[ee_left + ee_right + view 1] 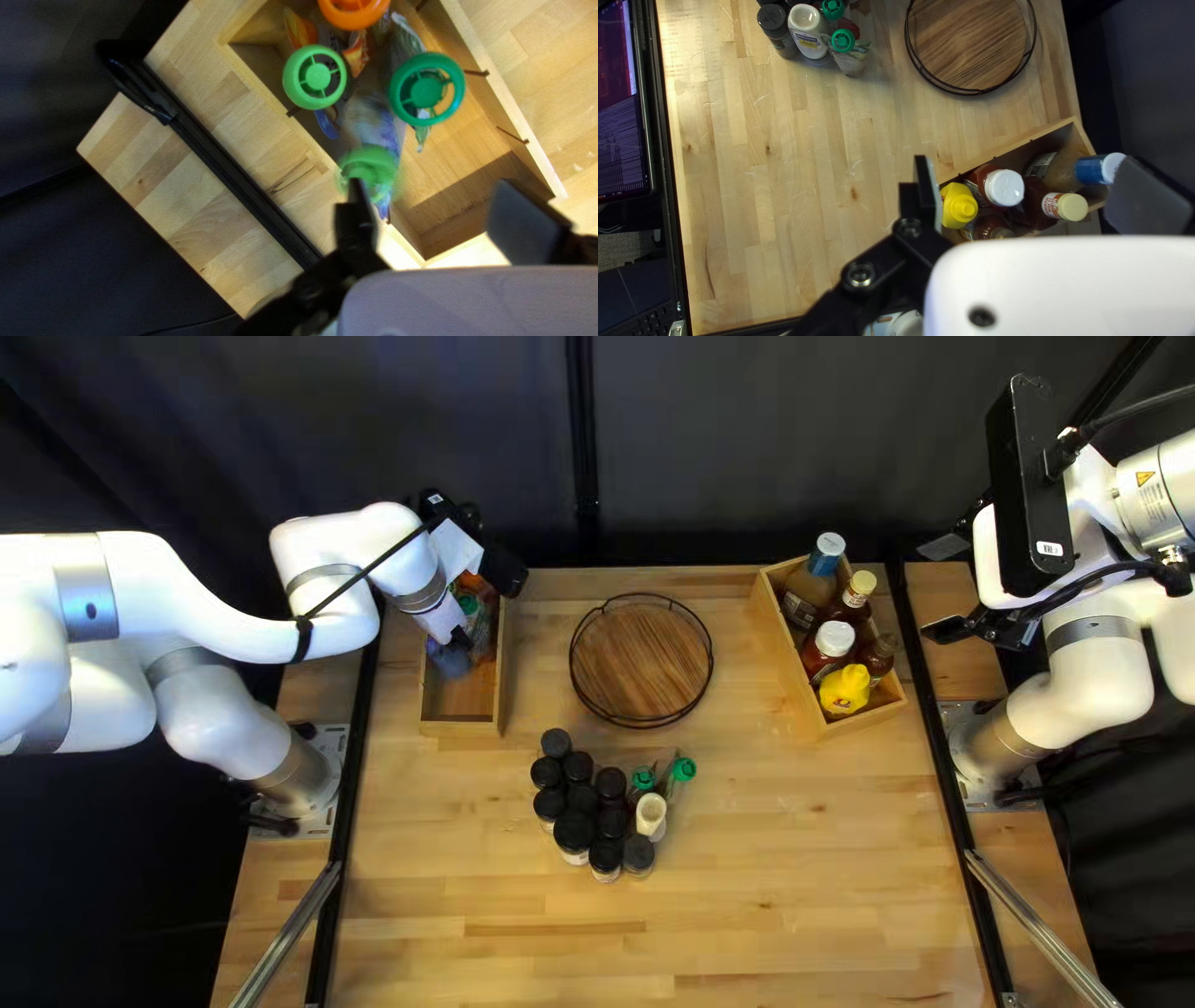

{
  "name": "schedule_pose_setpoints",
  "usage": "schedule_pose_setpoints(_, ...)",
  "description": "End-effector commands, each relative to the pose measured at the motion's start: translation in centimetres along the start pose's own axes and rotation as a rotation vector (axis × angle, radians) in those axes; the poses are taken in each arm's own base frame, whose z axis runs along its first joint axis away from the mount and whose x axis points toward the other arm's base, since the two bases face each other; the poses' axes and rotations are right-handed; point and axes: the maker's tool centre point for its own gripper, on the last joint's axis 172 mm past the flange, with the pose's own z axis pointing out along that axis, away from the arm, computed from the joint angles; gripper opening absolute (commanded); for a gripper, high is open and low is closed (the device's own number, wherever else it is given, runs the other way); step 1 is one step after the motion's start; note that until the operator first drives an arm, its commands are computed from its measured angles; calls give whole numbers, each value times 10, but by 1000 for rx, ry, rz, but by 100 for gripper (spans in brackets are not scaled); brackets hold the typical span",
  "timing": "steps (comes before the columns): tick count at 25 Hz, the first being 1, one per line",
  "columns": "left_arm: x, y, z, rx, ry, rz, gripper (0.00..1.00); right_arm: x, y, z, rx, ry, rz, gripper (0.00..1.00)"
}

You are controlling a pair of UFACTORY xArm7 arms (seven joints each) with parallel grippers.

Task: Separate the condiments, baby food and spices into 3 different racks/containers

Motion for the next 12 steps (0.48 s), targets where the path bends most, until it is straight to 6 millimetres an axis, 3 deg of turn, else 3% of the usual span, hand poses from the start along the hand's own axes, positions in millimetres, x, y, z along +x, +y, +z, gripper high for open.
schedule_pose_setpoints(1, -1, 35, -30, 3, -20, 73, 100, 0, 0, 0, 0, 0, 0, 100)
schedule_pose_setpoints(7, 5, 112, -71, -114, -41, 364, 100, 0, 0, 0, 0, 0, 0, 100)
schedule_pose_setpoints(12, 10, 169, -85, -231, -45, 612, 100, 0, 0, 0, 0, 0, 0, 100)
